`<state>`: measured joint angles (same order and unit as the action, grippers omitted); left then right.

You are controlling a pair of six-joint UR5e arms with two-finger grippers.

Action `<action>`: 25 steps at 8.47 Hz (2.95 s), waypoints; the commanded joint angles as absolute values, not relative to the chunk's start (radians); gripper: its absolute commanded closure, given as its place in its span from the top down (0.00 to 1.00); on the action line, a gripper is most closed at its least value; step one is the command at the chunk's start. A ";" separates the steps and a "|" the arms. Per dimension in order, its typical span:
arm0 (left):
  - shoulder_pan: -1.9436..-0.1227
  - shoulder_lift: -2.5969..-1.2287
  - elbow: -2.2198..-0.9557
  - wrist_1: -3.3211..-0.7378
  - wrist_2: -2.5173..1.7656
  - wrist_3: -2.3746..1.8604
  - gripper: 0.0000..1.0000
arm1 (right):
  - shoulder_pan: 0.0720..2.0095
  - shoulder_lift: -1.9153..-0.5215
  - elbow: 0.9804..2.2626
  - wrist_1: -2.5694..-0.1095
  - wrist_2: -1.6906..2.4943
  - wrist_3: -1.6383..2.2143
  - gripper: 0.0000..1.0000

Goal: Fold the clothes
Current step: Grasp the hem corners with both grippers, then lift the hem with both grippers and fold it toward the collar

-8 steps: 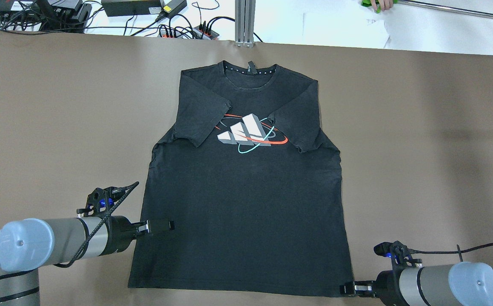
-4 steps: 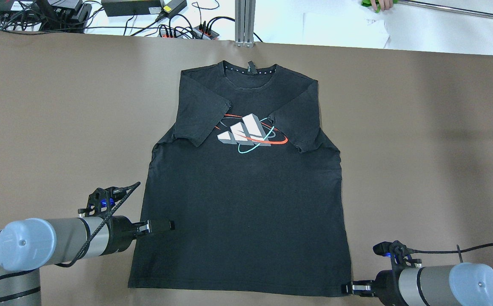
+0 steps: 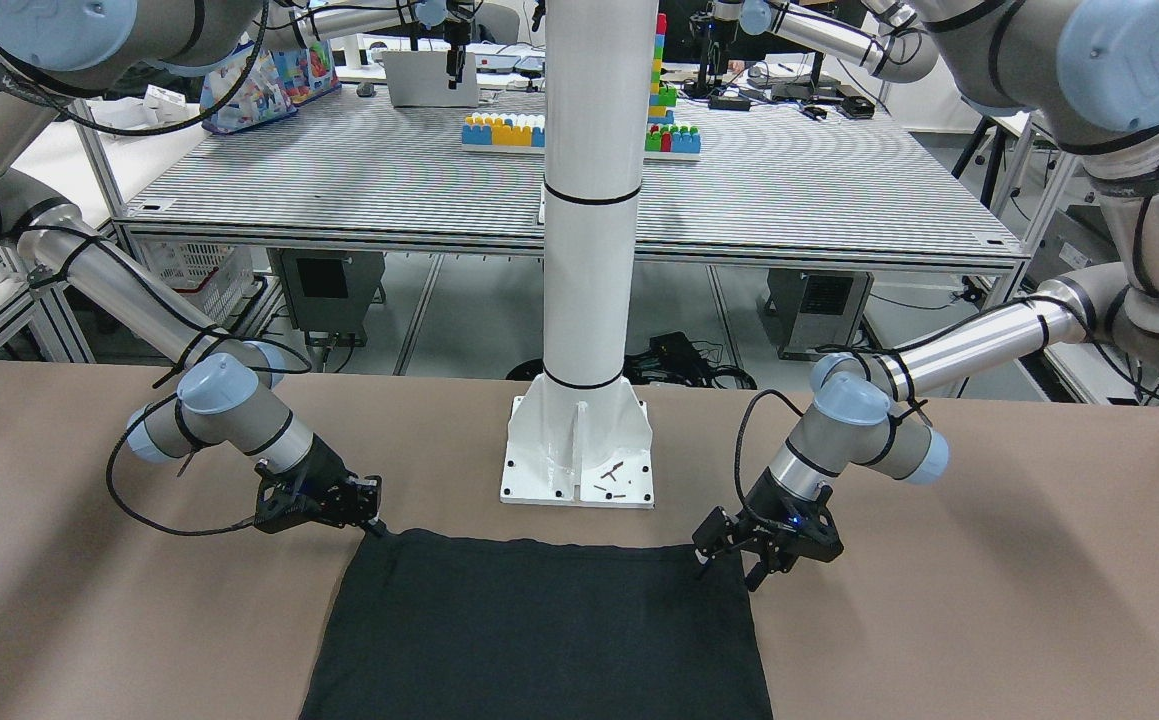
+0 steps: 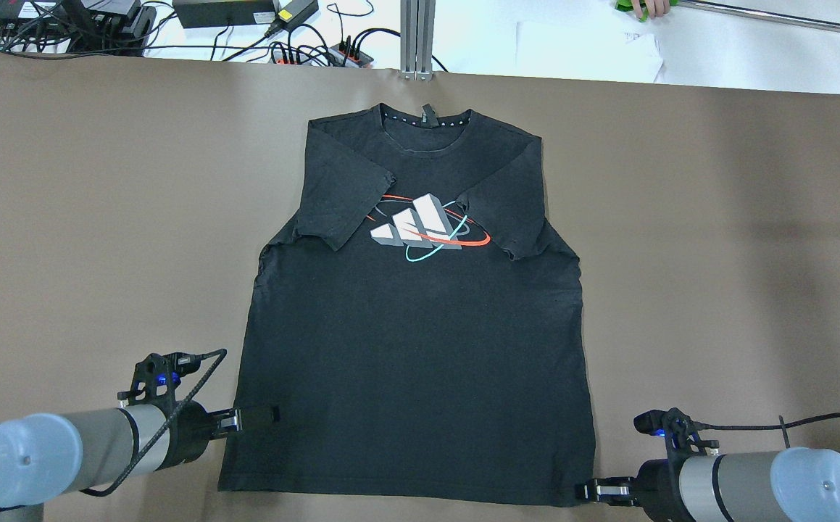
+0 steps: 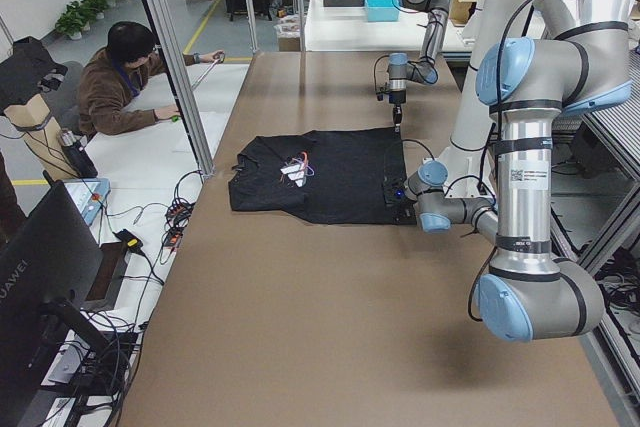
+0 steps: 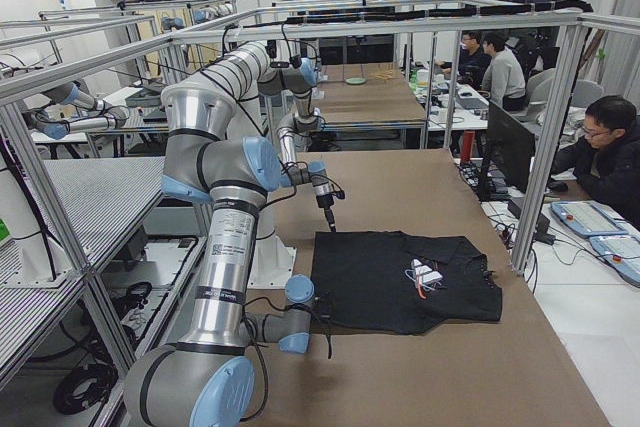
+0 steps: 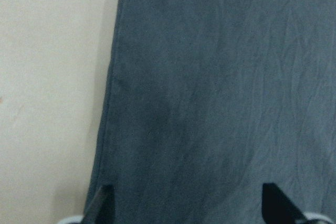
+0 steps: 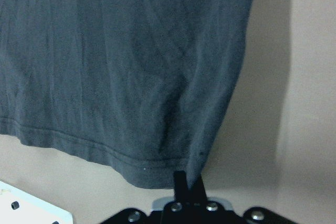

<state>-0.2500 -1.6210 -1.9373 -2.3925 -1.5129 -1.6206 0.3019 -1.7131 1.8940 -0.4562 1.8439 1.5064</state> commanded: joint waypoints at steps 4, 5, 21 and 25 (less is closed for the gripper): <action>-0.106 -1.557 -1.951 -2.402 -1.387 -1.649 1.00 | 0.307 -1.710 1.914 -0.456 1.847 1.505 0.00; -0.095 -1.559 -1.950 -2.402 -1.376 -1.651 1.00 | 0.308 -1.710 1.916 -0.456 1.847 1.505 0.00; -0.192 -1.476 -2.277 -2.439 -1.794 -1.439 0.00 | 0.445 -1.834 2.114 -0.133 2.253 1.761 0.00; -0.243 -1.474 -2.359 -2.510 -1.924 -1.437 0.00 | 0.490 -1.841 2.065 0.092 2.309 1.919 0.00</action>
<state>-0.1975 -1.4780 -2.3434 -2.4864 -1.8956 -1.4392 0.4507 -1.8511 2.1056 0.0444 2.2986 1.8938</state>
